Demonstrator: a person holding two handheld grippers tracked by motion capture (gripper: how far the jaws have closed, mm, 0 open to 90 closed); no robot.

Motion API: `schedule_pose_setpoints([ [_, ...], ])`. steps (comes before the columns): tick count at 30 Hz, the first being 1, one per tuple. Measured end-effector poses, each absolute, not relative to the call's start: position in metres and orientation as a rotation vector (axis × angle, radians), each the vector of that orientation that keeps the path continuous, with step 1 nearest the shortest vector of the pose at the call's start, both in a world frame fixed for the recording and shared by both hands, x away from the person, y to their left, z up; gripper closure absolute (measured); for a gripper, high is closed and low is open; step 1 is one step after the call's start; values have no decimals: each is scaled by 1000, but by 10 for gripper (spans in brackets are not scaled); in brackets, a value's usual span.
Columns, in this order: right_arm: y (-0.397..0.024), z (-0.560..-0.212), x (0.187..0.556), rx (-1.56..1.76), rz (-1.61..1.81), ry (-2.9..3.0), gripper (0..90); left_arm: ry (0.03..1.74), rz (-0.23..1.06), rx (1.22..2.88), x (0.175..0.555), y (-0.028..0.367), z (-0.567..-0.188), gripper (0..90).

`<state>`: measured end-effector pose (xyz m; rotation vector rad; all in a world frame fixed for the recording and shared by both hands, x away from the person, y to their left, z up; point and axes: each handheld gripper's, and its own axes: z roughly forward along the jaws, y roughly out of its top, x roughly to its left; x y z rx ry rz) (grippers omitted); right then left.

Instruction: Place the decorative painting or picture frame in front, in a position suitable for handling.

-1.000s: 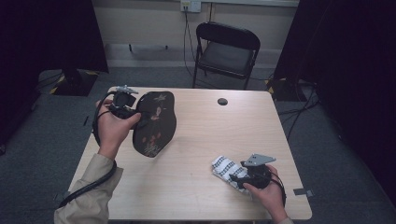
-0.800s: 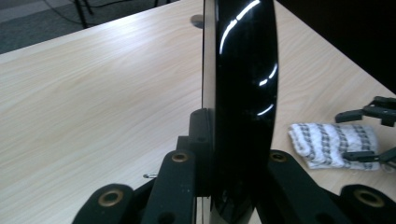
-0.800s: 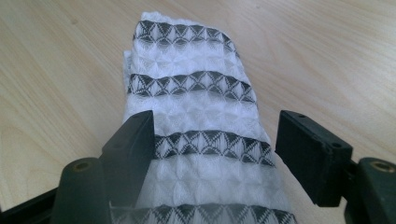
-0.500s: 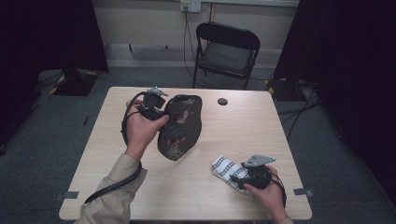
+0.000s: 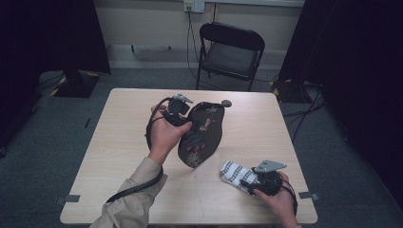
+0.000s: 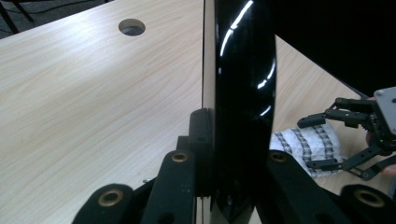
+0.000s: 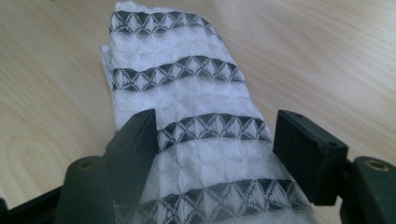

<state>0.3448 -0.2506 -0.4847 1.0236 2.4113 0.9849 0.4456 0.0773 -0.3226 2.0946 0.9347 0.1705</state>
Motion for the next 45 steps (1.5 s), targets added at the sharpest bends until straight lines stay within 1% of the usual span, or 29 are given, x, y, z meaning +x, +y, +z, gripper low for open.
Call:
schedule_pose_setpoints([
  [8,-254,-485,342,1041,990,2402,304,922,163,2073,447,79,-328,808],
  [15,-254,-486,341,1043,989,2399,304,920,152,2095,448,80,-327,806],
  [17,-254,-485,341,1043,988,2399,304,918,168,2098,447,79,-327,803],
  [19,-254,-486,342,1044,990,2400,304,917,185,2093,446,80,-325,732],
  [20,-254,-486,342,1042,990,2400,304,915,202,2090,445,81,-324,732],
  [21,-254,-486,342,1048,990,2400,303,918,209,2091,442,83,-323,675],
  [22,-254,-486,342,1048,990,2400,303,918,209,2091,442,83,-323,649],
  [23,-254,-486,342,1048,990,2400,303,918,206,2090,441,85,-323,649],
  [24,-254,-486,342,1049,992,2401,303,928,204,2090,438,90,-326,616],
  [29,-254,-486,342,1047,990,2403,303,931,193,2084,429,102,-338,562],
  [34,-253,-486,343,1051,988,2400,302,940,178,2096,412,116,-363,542],
  [39,-253,-486,343,1054,985,2400,302,949,145,2113,405,117,-381,543],
  [41,-253,-486,343,1057,986,2398,302,959,156,2109,404,116,-387,587],
  [45,-252,-486,343,1056,978,2400,302,964,124,2119,402,112,-397,613],
])
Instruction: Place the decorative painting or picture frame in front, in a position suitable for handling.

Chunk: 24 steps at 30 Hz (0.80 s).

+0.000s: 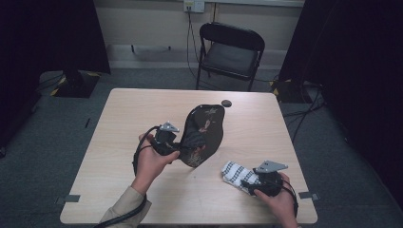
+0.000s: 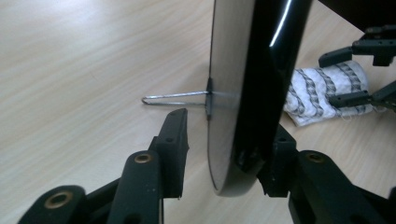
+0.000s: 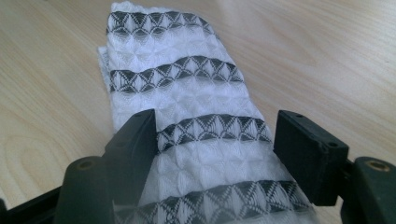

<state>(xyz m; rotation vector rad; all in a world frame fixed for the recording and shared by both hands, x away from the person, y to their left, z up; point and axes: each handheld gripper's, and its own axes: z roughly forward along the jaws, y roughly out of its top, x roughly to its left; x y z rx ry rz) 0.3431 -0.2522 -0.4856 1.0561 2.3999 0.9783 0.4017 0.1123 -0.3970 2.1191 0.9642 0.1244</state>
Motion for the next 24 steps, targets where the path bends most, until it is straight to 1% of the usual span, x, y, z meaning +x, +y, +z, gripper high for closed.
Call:
schedule_pose_setpoints([
  [1,-252,-486,343,1055,981,2400,302,970,129,2118,400,111,-401,613],
  [5,-253,-486,343,1059,991,2396,302,968,123,2117,400,110,-406,784],
  [7,-253,-486,343,1058,991,2396,302,975,118,2109,399,111,-407,783],
  [12,-253,-487,343,1068,994,2394,302,969,154,2122,397,113,-405,788],
  [19,-253,-487,344,1074,1002,2393,301,996,153,2127,397,136,-405,788],
  [24,-253,-487,344,1074,996,2393,301,1011,155,2123,396,144,-405,788],
])
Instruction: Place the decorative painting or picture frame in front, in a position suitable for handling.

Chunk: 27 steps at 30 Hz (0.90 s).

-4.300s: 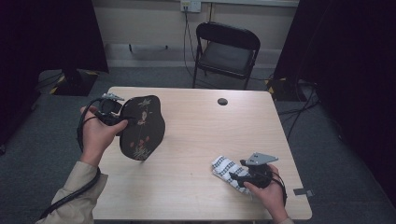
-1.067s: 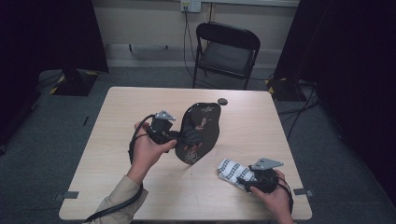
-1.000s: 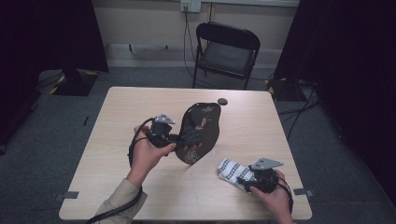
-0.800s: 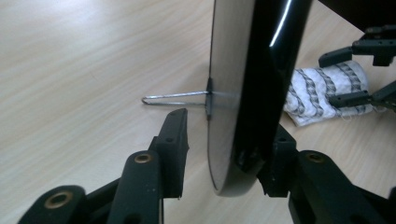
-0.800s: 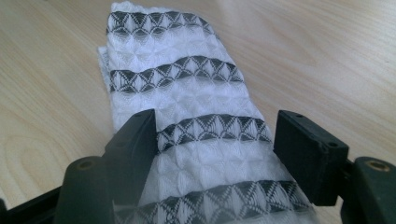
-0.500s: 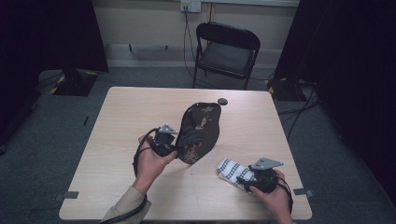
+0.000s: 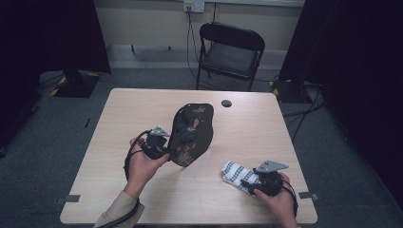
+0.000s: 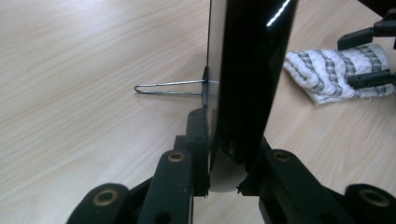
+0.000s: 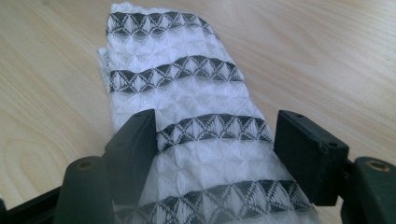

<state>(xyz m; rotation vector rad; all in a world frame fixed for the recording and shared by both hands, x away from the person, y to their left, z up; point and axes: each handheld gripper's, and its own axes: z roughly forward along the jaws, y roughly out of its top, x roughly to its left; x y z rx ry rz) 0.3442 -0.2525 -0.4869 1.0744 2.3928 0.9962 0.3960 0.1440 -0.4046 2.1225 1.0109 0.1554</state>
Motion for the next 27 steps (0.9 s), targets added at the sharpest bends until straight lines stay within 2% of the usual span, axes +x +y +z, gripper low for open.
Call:
schedule_pose_setpoints([
  [8,-249,-487,347,1073,993,2397,301,1018,150,2105,395,151,-406,781],
  [13,-249,-488,348,1084,1012,2393,301,1028,118,2117,393,155,-419,715],
  [17,-250,-489,348,1091,1019,2387,302,1031,105,2104,392,154,-431,711],
  [20,-249,-488,347,1092,1014,2383,303,1027,107,2094,392,154,-435,724],
  [22,-248,-488,346,1098,1011,2381,303,1012,104,2103,392,150,-439,768],
  [27,-247,-488,345,1103,1004,2378,303,1018,137,2114,393,150,-438,785],
])
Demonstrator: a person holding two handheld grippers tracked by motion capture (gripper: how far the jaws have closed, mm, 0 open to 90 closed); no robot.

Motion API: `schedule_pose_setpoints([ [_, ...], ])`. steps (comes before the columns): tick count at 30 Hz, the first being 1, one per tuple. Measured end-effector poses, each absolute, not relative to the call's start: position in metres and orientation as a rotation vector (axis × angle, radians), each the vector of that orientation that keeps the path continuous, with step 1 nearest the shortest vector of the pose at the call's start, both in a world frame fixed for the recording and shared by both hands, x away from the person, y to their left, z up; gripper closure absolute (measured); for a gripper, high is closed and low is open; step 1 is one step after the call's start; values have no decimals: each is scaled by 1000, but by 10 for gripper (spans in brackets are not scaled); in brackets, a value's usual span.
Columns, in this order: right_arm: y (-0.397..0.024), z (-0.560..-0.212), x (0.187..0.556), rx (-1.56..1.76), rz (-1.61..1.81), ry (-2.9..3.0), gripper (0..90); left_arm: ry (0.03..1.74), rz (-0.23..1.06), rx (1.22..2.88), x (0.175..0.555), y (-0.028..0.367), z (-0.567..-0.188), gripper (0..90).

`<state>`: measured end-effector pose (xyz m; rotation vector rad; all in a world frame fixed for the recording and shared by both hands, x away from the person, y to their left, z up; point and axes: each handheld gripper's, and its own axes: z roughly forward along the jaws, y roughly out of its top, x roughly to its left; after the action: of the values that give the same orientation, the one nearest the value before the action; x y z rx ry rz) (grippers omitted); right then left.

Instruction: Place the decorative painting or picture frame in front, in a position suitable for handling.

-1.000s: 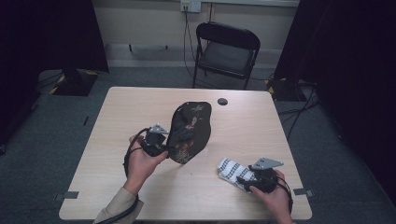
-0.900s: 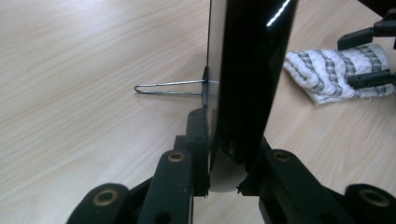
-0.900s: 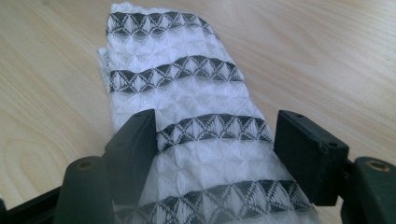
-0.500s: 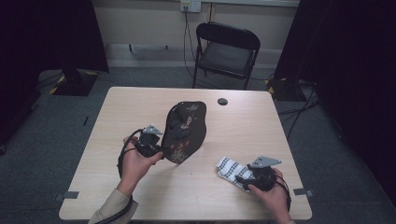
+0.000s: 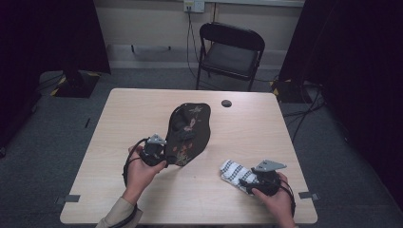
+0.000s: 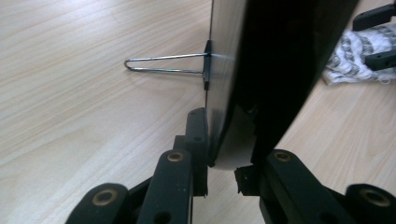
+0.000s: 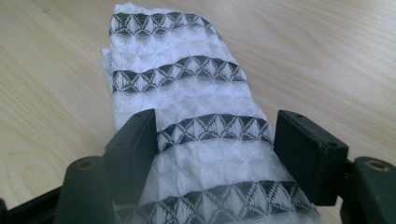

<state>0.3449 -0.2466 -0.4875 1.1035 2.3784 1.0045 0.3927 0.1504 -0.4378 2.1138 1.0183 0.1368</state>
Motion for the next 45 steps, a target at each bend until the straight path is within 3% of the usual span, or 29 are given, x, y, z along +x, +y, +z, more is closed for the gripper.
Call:
schedule_pose_setpoints([
  [15,-254,-481,338,1046,1022,2449,295,1061,165,2094,391,160,-437,786],
  [24,-240,-485,346,1077,988,2480,378,1059,151,2071,390,166,-440,777],
  [27,-239,-485,347,1094,989,2475,395,1061,155,2062,392,168,-441,715],
  [33,-234,-484,347,1110,985,2466,513,1052,154,2058,392,169,-441,579],
  [35,-232,-483,348,1123,981,2468,537,1063,162,2069,392,169,-441,479],
  [40,-229,-482,349,1167,988,2467,677,1086,158,2075,393,170,-442,418],
  [45,-227,-481,349,1190,994,2470,736,1088,163,2078,392,170,-441,387],
])
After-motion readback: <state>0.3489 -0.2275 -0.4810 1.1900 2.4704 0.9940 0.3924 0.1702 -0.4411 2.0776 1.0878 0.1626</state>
